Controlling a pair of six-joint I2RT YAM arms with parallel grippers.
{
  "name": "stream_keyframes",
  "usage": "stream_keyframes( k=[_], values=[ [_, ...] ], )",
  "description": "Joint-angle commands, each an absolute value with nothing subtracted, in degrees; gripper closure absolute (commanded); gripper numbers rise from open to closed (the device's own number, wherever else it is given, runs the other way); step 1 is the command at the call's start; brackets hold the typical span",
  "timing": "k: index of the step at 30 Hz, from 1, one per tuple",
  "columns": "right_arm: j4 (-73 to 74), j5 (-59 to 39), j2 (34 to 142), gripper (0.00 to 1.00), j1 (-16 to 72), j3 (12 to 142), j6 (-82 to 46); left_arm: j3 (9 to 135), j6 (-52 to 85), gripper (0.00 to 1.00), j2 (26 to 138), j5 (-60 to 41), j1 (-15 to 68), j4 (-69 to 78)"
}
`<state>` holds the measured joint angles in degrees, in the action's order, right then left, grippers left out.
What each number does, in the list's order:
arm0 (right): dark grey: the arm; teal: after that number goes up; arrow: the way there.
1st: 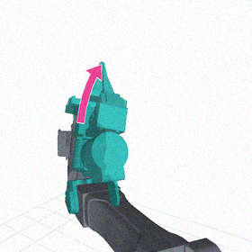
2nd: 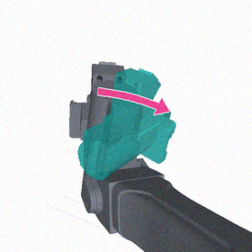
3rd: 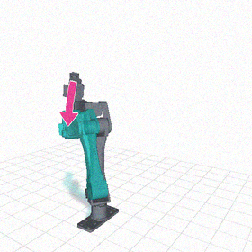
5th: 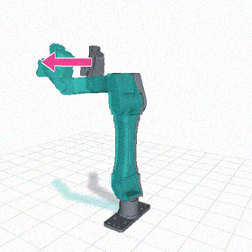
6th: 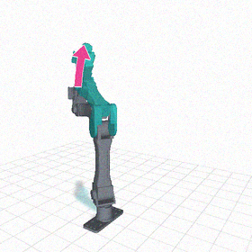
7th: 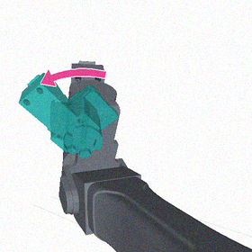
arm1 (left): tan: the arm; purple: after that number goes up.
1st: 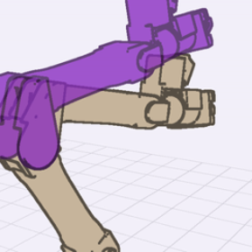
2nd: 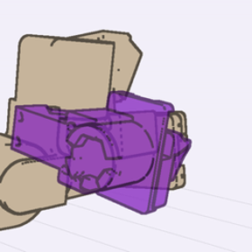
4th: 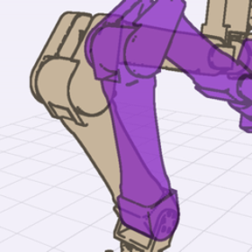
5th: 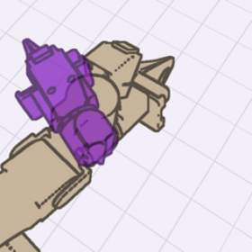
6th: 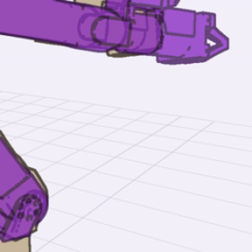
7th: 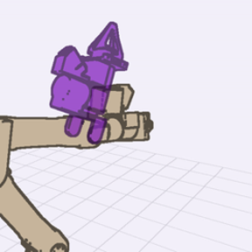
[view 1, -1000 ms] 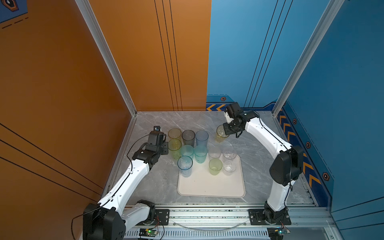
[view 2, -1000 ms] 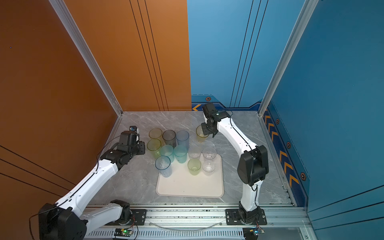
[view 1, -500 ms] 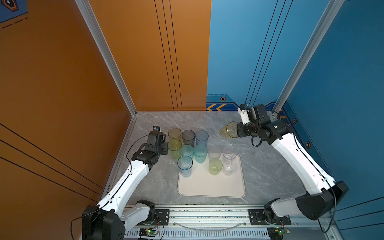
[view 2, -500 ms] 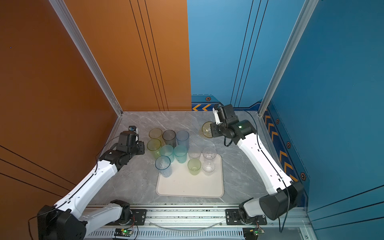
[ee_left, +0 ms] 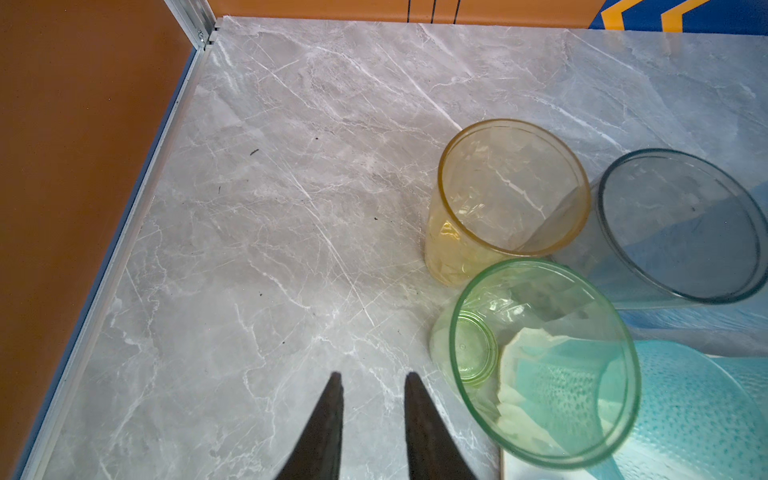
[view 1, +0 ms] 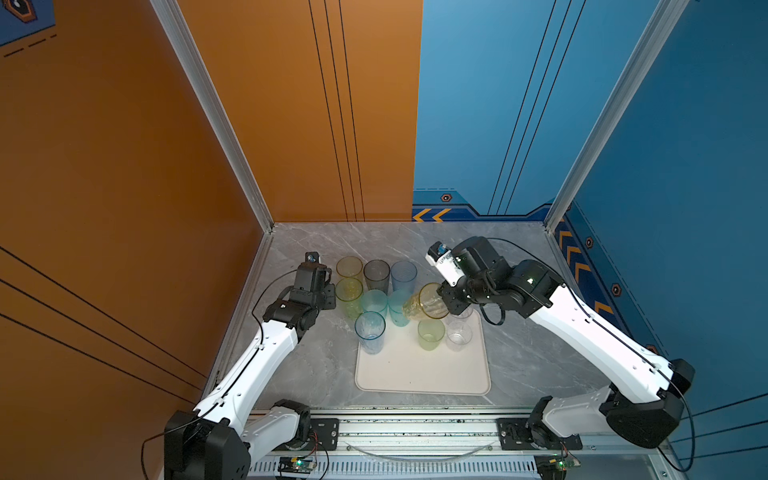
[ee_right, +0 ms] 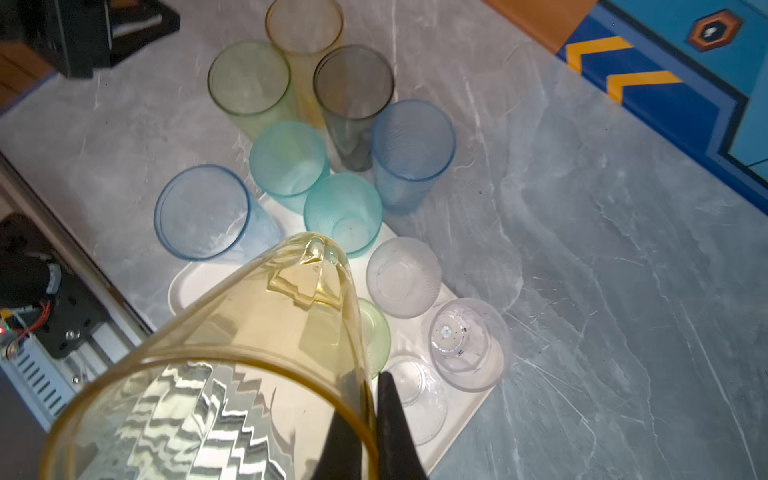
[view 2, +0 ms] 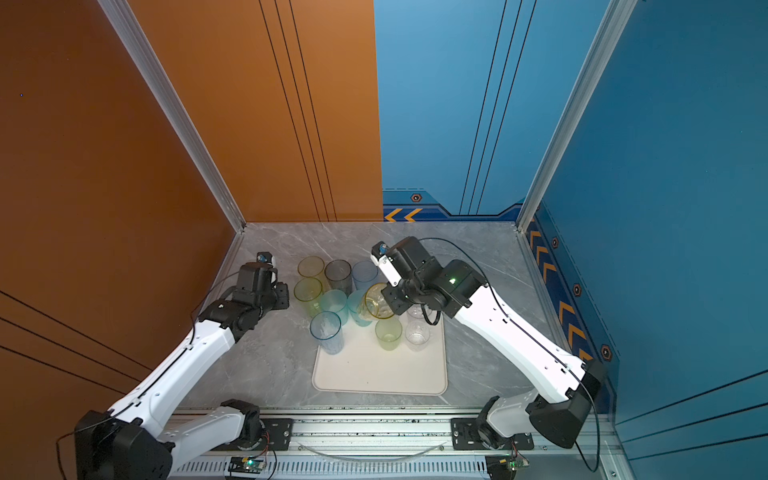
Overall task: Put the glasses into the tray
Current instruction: 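Carry the amber glass with the right gripper over the tray, then lower the amber glass into the gap among cups nearest the robot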
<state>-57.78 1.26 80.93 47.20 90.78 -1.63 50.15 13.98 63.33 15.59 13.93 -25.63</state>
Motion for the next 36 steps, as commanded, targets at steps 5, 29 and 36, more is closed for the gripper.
stream_keyframes(
  k=[5, 29, 36],
  values=[
    [-60.64, 0.07, 86.73, 1.0, 51.16, 94.54, 0.22, 51.85, 14.77, 0.73, 63.43, 15.2, 14.33, -28.3],
    [-65.56, 2.3, 102.71, 1.0, 53.6, 102.56, 2.02, 52.12, 14.33, 0.73, 64.6, 14.86, 14.34, -28.58],
    [-65.57, 3.21, 106.58, 1.0, 53.8, 105.26, 2.07, 52.03, 14.24, 0.73, 64.65, 14.86, 14.36, -28.56]
  ],
)
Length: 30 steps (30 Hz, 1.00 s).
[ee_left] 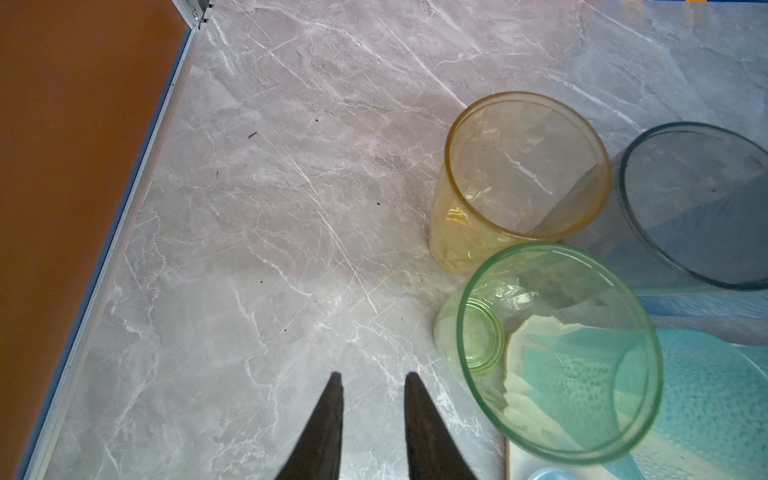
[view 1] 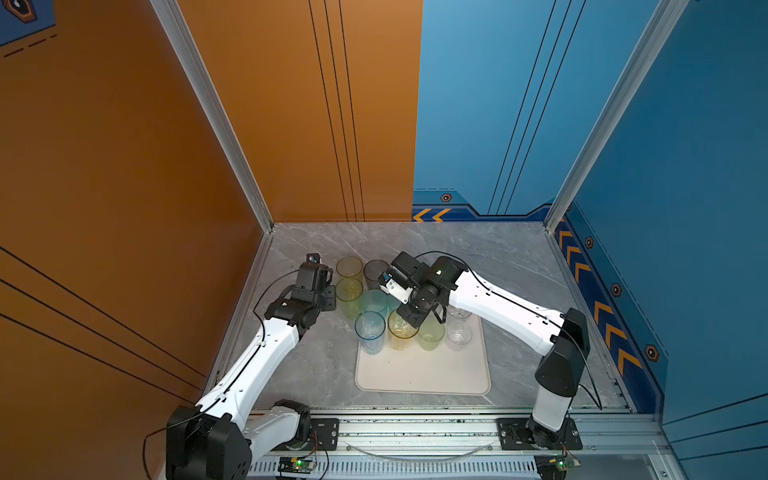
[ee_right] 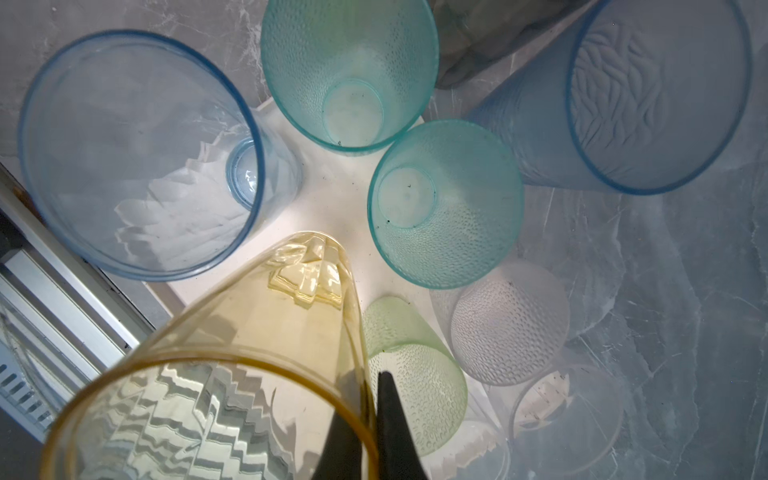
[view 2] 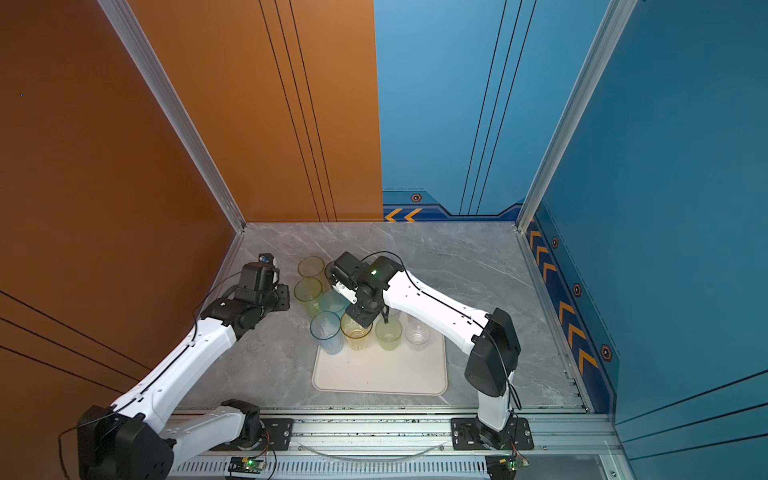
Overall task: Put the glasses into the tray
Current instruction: 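Lower the amber glass into the gap among cups nearest the robot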
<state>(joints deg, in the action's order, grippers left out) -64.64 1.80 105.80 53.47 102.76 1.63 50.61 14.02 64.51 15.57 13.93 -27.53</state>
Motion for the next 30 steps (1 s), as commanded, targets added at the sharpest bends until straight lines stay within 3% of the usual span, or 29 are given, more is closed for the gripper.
stream_keyframes(
  k=[1, 30],
  values=[
    [-65.57, 3.29, 107.06, 1.0, 53.84, 105.53, 2.11, 51.98, 14.16, 0.73, 64.68, 14.84, 14.34, -28.56],
    [-66.8, 4.58, 113.1, 0.98, 53.07, 106.37, 2.81, 51.86, 13.8, 0.72, 65.48, 15.01, 14.32, -28.56]
  ],
)
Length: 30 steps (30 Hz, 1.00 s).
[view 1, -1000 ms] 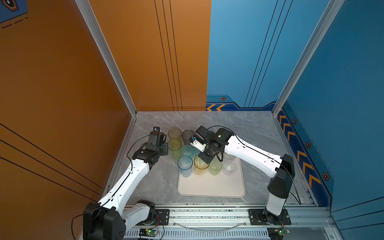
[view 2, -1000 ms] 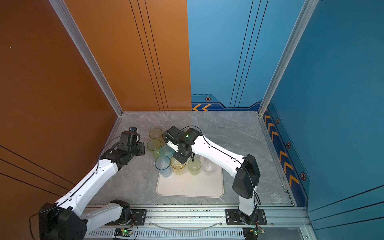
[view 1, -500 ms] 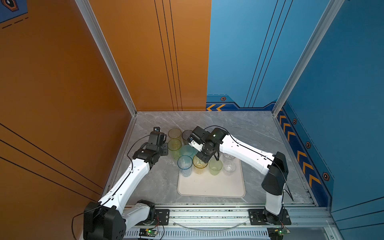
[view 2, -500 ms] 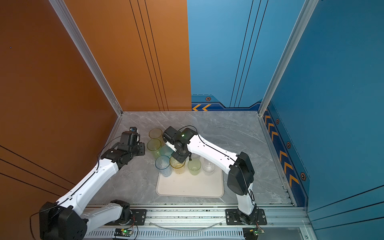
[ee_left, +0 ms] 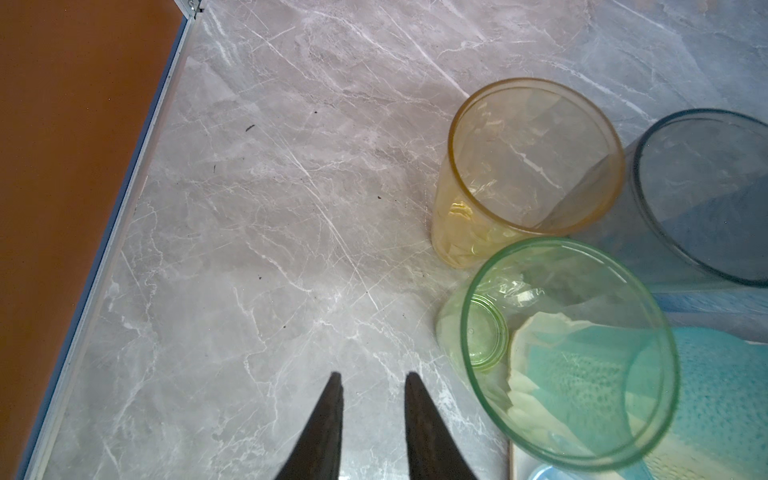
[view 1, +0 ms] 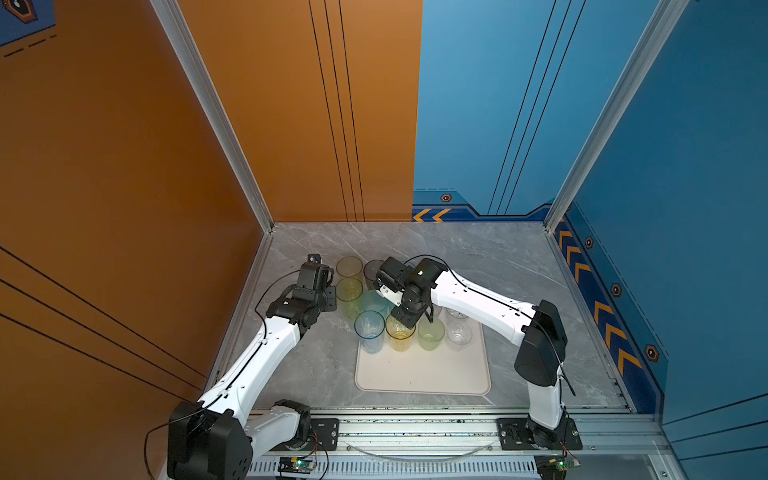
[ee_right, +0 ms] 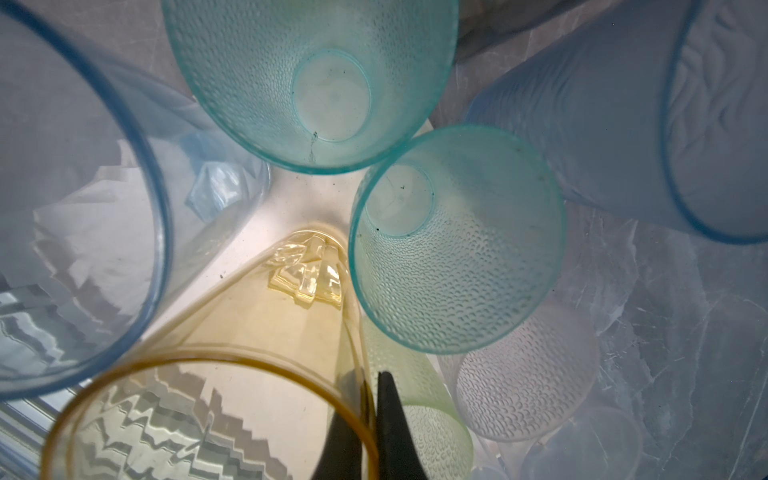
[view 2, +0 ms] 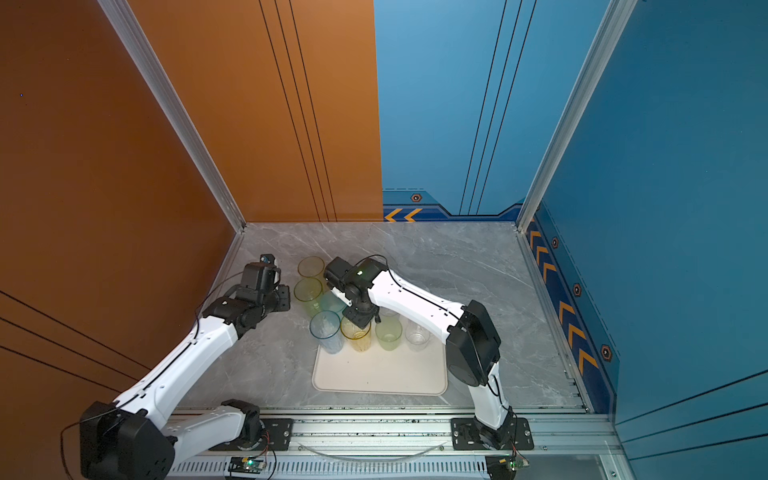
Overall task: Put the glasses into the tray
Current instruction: 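Lower the amber glass into the gap among cups nearest the robot, then open the right gripper and raise it away from the amber glass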
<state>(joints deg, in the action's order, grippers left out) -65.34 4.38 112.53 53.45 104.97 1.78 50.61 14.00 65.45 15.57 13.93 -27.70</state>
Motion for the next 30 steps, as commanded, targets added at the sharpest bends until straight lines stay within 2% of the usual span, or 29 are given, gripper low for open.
stream_keyframes(
  k=[1, 17, 30],
  values=[
    [-66.8, 4.41, 113.28, 0.98, 53.01, 106.3, 2.82, 51.87, 13.8, 0.72, 65.47, 14.94, 14.33, -28.57],
    [-66.37, 3.1, 113.99, 0.86, 51.94, 105.73, 2.64, 51.9, 13.62, 0.72, 65.24, 14.93, 14.33, -28.83],
    [-66.19, 2.93, 111.92, 0.7, 50.72, 105.25, 2.47, 52.29, 13.53, 0.72, 65.1, 14.9, 14.33, -29.09]
  ],
)
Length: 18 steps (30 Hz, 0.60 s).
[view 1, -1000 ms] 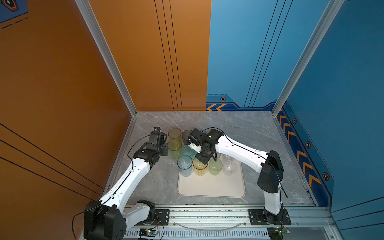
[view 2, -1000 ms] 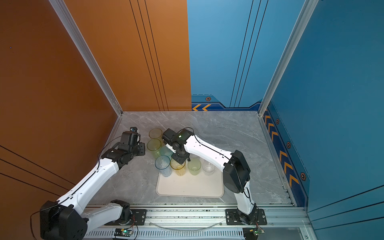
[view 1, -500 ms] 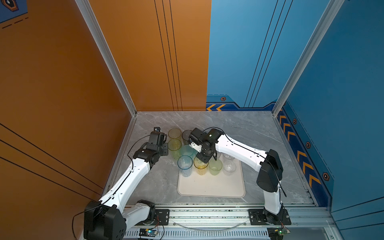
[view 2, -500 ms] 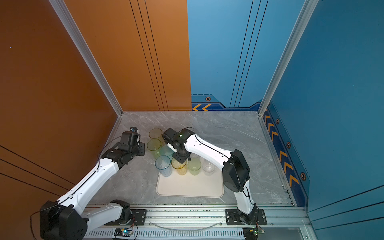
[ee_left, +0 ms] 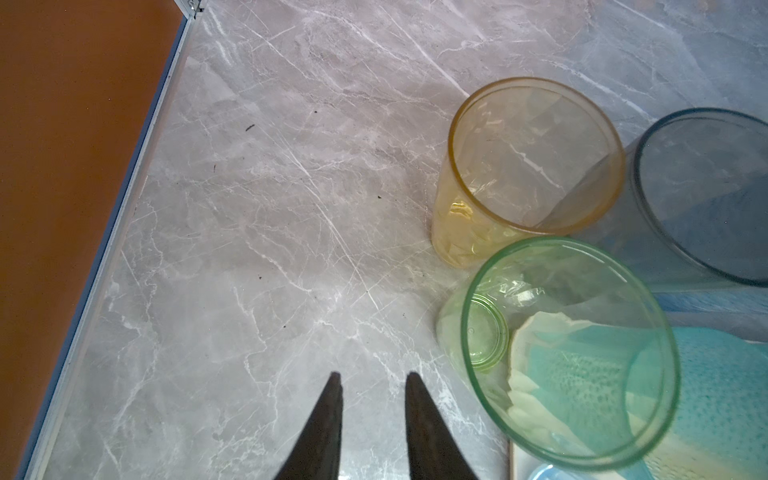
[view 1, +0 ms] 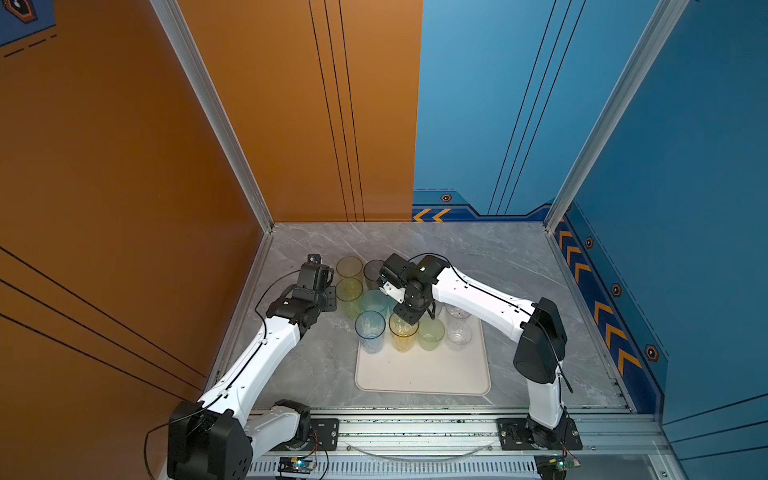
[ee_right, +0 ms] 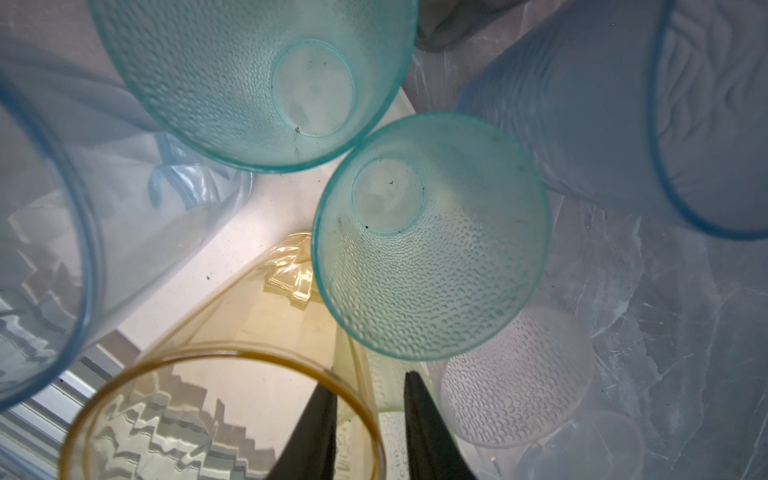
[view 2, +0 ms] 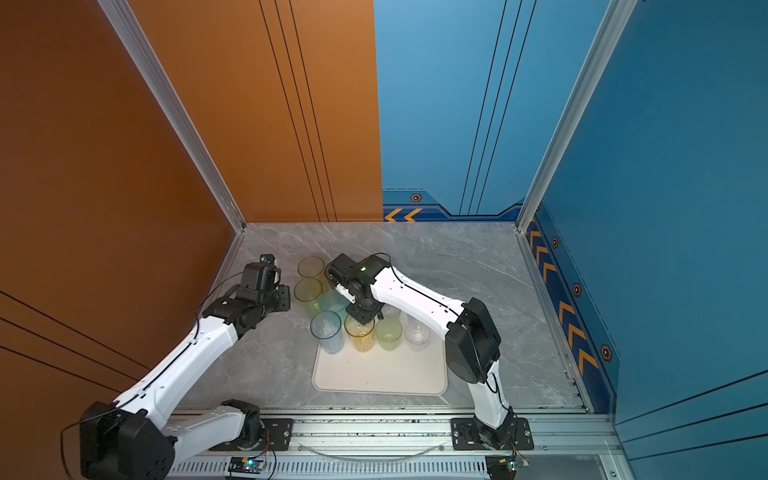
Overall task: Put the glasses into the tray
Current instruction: 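Open the right gripper and raise it away from the amber glass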
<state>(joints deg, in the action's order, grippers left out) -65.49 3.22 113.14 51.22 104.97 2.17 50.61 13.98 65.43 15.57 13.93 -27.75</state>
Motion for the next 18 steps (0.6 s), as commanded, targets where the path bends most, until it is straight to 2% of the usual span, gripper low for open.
stream_keyframes(
  k=[1, 18],
  values=[
    [-66.18, 3.04, 111.59, 0.7, 50.61, 105.21, 2.46, 52.16, 13.54, 0.72, 65.13, 14.94, 14.33, -29.05],
    [-62.45, 0.8, 100.62, 0.58, 47.04, 100.38, 1.94, 52.64, 13.67, 0.72, 64.69, 15.5, 14.33, -30.67]
  ],
)
